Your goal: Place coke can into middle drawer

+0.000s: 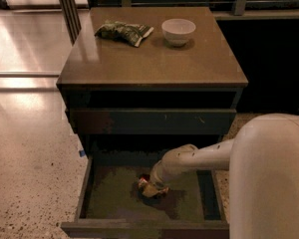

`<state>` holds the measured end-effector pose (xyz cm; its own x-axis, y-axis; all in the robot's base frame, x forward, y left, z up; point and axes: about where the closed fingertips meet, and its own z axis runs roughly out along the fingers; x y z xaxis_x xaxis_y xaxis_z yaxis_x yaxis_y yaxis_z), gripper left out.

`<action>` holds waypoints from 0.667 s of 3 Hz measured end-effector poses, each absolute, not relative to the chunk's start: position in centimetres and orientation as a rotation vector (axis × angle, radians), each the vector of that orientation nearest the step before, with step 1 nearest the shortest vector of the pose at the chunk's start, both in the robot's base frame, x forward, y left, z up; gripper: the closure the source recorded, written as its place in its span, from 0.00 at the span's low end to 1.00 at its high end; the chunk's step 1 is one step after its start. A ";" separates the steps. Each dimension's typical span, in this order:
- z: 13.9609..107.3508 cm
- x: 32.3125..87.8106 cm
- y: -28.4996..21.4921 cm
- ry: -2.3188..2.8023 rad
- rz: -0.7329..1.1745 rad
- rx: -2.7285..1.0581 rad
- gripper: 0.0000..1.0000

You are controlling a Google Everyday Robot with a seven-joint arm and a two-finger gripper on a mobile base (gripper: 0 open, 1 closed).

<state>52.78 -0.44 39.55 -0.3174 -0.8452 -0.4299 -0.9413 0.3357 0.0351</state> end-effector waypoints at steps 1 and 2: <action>39.5 52.8 -0.4 2.271 0.401 -1.588 0.27; 39.5 52.8 -0.4 2.271 0.401 -1.588 0.03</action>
Offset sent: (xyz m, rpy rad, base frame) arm 0.0000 0.0000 0.0000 0.0000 0.0000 0.0000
